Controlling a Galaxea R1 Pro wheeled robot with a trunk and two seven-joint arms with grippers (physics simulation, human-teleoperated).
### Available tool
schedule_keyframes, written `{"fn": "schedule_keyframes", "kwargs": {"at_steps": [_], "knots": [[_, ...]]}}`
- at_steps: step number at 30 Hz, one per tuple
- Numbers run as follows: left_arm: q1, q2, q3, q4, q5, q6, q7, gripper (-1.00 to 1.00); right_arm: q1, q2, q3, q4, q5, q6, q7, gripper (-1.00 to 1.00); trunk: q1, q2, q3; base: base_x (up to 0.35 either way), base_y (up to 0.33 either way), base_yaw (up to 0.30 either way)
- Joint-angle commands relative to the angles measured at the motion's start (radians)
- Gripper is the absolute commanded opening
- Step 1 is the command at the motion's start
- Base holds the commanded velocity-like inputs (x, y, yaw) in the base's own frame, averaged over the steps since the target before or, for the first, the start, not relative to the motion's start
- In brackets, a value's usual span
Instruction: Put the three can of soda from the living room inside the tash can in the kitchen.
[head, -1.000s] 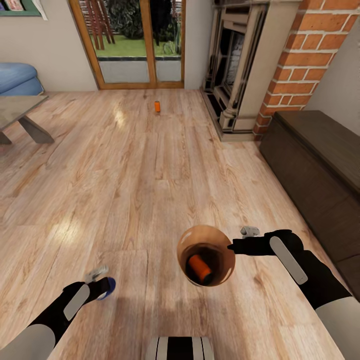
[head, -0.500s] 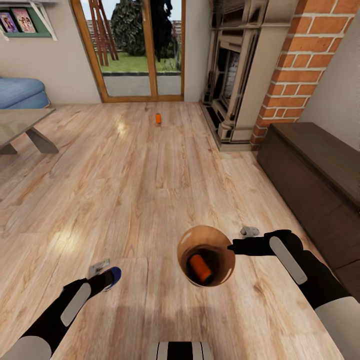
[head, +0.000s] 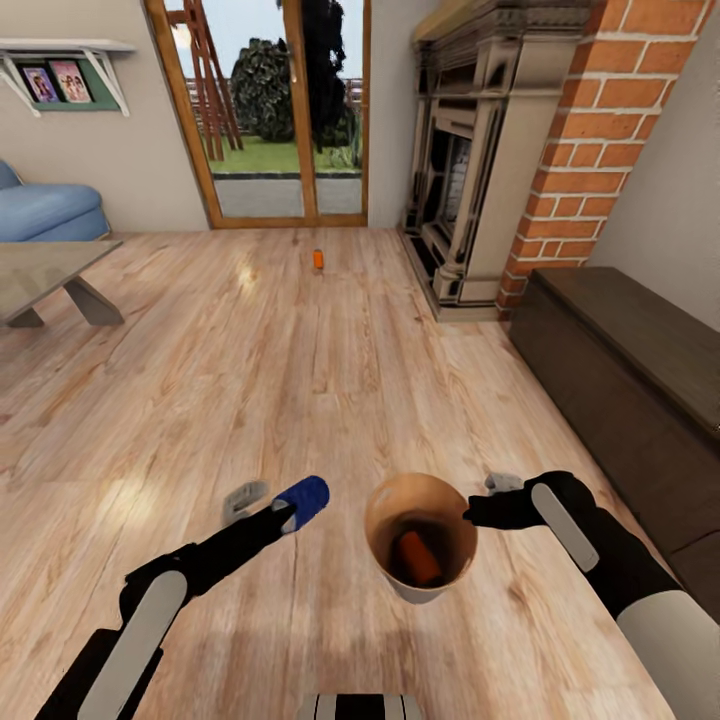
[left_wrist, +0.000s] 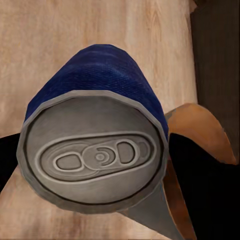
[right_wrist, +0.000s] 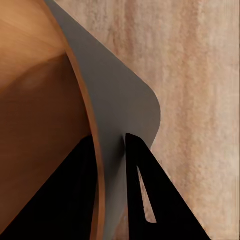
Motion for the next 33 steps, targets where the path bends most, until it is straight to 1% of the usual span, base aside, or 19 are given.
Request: {"fn": "schedule_keyframes", "kwargs": {"at_steps": [1, 4, 5, 6, 7, 9, 11, 14, 17, 18, 20, 22, 24, 25, 28, 31, 33], "knots": [[0.0, -0.009, -0.001, -0.003, -0.008, 0.003, -0.025, -1.0, -0.001, 0.001, 0.0, 0.002, -0.04, 0.0, 0.003, -1.0, 0.0, 0.0, 0.004, 0.0, 0.0, 0.0], [0.001, -0.02, 0.0, -0.007, 0.0, 0.006, -0.093, -1.0, -0.004, 0.004, 0.0, 0.027, -0.04, 0.0, 0.001, -1.0, -0.002, 0.001, 0.016, 0.0, 0.0, 0.0], [0.0, -0.023, -0.001, -0.007, 0.001, 0.011, -0.107, -1.0, -0.006, 0.007, 0.0, 0.04, -0.04, 0.0, -0.001, -1.0, -0.002, 0.001, 0.019, 0.0, 0.0, 0.0], [-0.001, -0.033, -0.002, -0.008, 0.002, 0.019, -0.117, -1.0, -0.006, 0.014, 0.0, 0.052, -0.04, 0.0, -0.007, -1.0, -0.003, 0.001, 0.023, 0.0, 0.0, 0.0], [-0.001, -0.041, -0.002, -0.008, 0.002, 0.026, -0.12, -1.0, -0.007, 0.019, 0.0, 0.057, -0.04, 0.0, -0.011, -1.0, -0.003, 0.002, 0.027, 0.0, 0.0, 0.0], [-0.005, -0.071, -0.003, -0.008, 0.003, 0.061, -0.128, -1.0, -0.007, 0.035, -0.001, 0.07, -0.04, 0.0, -0.034, -1.0, -0.004, 0.002, 0.035, 0.0, 0.0, 0.0], [-0.013, -0.092, -0.008, -0.008, 0.003, 0.086, -0.131, -1.0, -0.007, 0.043, -0.002, 0.075, -0.04, 0.0, -0.053, -1.0, -0.005, 0.003, 0.043, 0.0, 0.0, 0.0], [-0.02, -0.105, -0.025, -0.008, 0.003, 0.099, -0.132, -1.0, -0.007, 0.047, -0.002, 0.077, -0.039, 0.0, -0.062, -1.0, -0.006, 0.003, 0.054, 0.0, 0.0, 0.0], [-0.036, -0.122, -0.066, -0.007, 0.001, 0.126, -0.121, -1.0, -0.006, 0.049, -0.001, 0.077, -0.038, 0.0, -0.066, -1.0, -0.008, 0.004, 0.066, 0.0, 0.0, 0.0], [-0.038, -0.128, -0.073, -0.007, 0.0, 0.13, -0.116, -1.0, -0.006, 0.049, -0.001, 0.077, -0.038, 0.0, -0.066, -1.0, -0.008, 0.004, 0.07, 0.0, 0.0, 0.0], [-0.048, -0.156, -0.104, -0.006, -0.007, 0.146, -0.084, -1.0, -0.006, 0.05, 0.0, 0.077, -0.038, 0.0, -0.067, -1.0, -0.009, 0.005, 0.077, 0.0, 0.0, 0.0], [-0.064, -0.18, -0.153, -0.004, -0.01, 0.17, -0.018, -1.0, -0.005, 0.05, 0.001, 0.077, -0.038, 0.0, -0.067, -1.0, -0.01, 0.005, 0.085, 0.0, 0.0, 0.0], [-0.082, -0.193, -0.207, -0.001, -0.01, 0.182, 0.052, -1.0, -0.005, 0.05, 0.003, 0.077, -0.038, 0.0, -0.068, -1.0, -0.011, 0.006, 0.093, 0.0, 0.0, 0.0], [-0.088, -0.197, -0.226, -0.001, -0.01, 0.184, 0.074, -1.0, -0.005, 0.05, 0.004, 0.077, -0.038, 0.0, -0.068, -1.0, -0.011, 0.006, 0.097, 0.0, 0.0, 0.0], [-0.094, -0.206, -0.251, 0.001, -0.011, 0.189, 0.102, -1.0, -0.005, 0.054, 0.005, 0.077, -0.038, 0.0, -0.069, -1.0, -0.013, 0.007, 0.108, 0.0, 0.0, 0.0], [-0.097, -0.213, -0.261, 0.011, -0.013, 0.191, 0.133, -1.0, -0.005, 0.059, 0.006, 0.077, -0.031, 0.0, -0.077, -1.0, -0.014, 0.007, 0.12, 0.0, 0.0, 0.0], [-0.105, -0.219, -0.284, 0.045, -0.014, 0.191, 0.16, -1.0, -0.005, 0.06, 0.006, 0.077, -0.028, 0.0, -0.081, -1.0, -0.015, 0.008, 0.128, 0.0, 0.0, 0.0]]}}
